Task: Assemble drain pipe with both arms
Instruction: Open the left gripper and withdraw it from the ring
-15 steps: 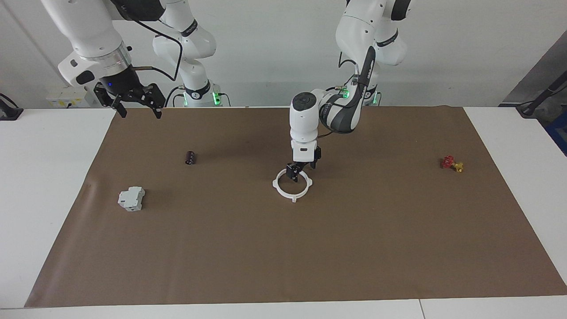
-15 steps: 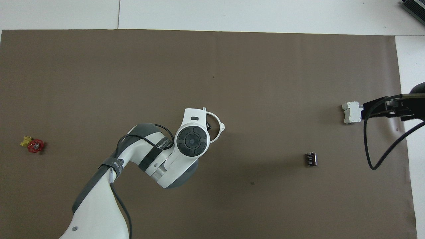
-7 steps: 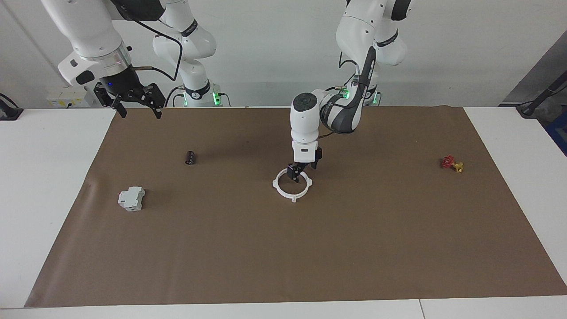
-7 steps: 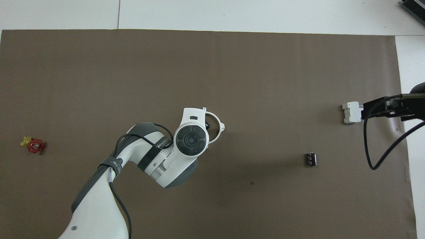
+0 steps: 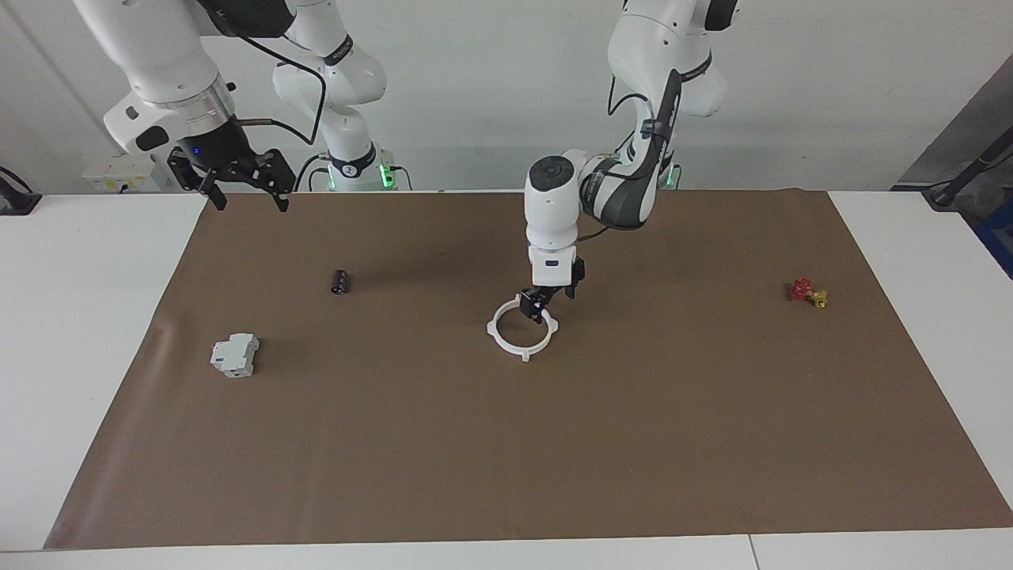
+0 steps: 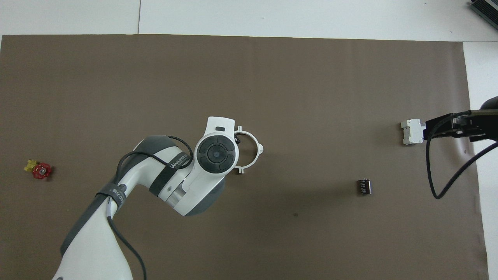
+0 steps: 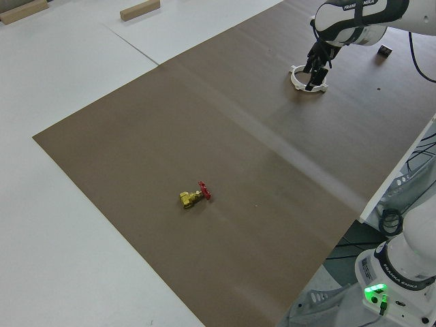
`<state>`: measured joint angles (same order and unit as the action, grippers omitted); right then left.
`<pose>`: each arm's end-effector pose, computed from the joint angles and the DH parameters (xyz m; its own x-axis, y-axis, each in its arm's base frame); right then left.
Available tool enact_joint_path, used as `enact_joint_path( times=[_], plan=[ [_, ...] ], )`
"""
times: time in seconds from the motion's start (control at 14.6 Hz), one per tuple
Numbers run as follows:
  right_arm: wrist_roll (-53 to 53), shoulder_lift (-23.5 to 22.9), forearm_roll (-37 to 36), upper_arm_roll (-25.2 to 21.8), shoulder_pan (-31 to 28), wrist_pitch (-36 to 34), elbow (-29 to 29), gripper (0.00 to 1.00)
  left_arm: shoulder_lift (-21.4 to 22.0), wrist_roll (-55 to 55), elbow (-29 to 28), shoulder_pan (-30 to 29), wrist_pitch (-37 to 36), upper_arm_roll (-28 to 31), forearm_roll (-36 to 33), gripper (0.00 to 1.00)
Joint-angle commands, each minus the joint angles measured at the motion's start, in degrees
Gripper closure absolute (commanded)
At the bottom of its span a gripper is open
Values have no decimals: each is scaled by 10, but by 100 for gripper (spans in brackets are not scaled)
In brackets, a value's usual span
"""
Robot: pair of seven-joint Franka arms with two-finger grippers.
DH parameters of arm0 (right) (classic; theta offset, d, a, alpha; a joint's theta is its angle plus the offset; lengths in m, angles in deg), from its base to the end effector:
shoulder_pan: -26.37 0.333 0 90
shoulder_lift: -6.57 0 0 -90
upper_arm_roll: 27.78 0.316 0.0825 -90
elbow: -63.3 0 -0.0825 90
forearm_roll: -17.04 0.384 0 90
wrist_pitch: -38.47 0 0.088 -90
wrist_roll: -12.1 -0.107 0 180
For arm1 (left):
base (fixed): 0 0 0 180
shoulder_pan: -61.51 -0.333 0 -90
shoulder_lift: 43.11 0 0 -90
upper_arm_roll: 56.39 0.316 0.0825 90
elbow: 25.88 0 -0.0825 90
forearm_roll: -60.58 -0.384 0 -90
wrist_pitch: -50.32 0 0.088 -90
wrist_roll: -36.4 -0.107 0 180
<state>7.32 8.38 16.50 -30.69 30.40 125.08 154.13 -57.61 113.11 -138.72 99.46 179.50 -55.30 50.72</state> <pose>0.5384 0.0090 0.6299 0.9971 -0.0643 -0.0413 -0.0639 -0.9979 0.0113 0.4874 -0.3601 0.3472 0.8239 0.5486 0.1426 0.5553 -0.8316 -0.0088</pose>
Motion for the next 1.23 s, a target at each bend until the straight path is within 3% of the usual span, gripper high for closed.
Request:
enact_joint_path(
  times=[0.0, 0.27, 0.55, 0.89, 1.16],
  plan=[
    [14, 7, 6, 3, -8, 4, 5, 0, 66, -69, -7, -30, -76, -3, -10, 0],
    [14, 7, 6, 3, -8, 4, 5, 0, 126, -185, 2, -68, -161, -1, -4, 0],
    [14, 7, 6, 3, -8, 4, 5, 0, 130, -298, 70, -109, -258, 1, 4, 0],
    [14, 7, 6, 3, -8, 4, 5, 0, 196, -517, 87, -242, -317, 1, 63, 0],
    [14, 7, 6, 3, -8, 4, 5, 0, 206, -640, 85, -315, -335, 1, 63, 0]
  ],
)
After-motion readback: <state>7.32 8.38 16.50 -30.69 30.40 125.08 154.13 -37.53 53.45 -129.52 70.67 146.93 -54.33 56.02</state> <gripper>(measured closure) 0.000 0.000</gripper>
